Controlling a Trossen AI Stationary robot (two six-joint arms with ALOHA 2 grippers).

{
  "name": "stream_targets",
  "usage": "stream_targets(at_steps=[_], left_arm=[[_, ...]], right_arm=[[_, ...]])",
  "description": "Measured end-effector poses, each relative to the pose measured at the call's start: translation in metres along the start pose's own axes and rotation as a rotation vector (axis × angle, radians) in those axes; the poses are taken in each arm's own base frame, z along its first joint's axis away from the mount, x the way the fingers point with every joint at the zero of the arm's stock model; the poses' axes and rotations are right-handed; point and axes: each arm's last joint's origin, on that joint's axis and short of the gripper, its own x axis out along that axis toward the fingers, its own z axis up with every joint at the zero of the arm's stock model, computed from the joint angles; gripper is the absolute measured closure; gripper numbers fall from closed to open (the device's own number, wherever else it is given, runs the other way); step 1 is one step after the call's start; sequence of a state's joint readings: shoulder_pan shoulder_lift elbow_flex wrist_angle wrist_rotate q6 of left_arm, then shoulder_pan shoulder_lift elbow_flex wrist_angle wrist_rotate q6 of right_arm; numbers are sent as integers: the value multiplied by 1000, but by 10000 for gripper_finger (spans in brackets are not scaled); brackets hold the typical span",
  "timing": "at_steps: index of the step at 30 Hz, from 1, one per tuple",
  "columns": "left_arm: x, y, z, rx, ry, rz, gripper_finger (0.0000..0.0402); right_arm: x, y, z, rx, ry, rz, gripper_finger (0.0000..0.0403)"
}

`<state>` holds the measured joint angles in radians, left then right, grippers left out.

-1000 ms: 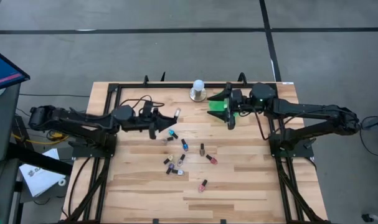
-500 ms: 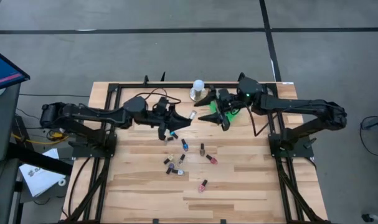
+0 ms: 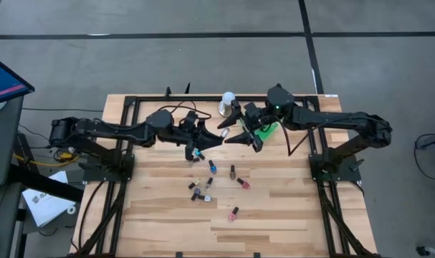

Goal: Pick & Place Nail Polish
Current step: Put the top white nail polish bottle into the green bin

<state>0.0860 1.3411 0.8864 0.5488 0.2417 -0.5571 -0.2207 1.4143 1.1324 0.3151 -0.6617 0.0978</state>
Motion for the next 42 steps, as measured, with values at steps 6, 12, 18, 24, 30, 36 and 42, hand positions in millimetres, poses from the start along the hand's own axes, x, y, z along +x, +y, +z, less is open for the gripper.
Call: stream_targets(at_steps=[6, 12, 18, 24, 30, 36, 42], left_arm=[[0, 0, 0, 3, 0, -1, 359], [0, -1, 0, 3, 4, -13, 359], [0, 0, -1, 1, 3, -3, 347], [0, 0, 1, 0, -19, 5, 322], [0, 0, 1, -2, -15, 9, 265], [0, 1, 0, -7, -1, 14, 221], [0, 3, -5, -18, 42, 36, 210]], right_arm=[[0, 1, -2, -13, 21, 18, 255], [0, 1, -3, -28, 28, 30, 323], [0, 1, -4, -16, 43, 28, 326], [-9, -1, 3, -3, 20, -16, 339], [-40, -3, 23, -15, -6, -123, 341], [-83, -6, 19, 25, 198, -487, 341], [-106, -24, -27, 217, 616, -767, 341]])
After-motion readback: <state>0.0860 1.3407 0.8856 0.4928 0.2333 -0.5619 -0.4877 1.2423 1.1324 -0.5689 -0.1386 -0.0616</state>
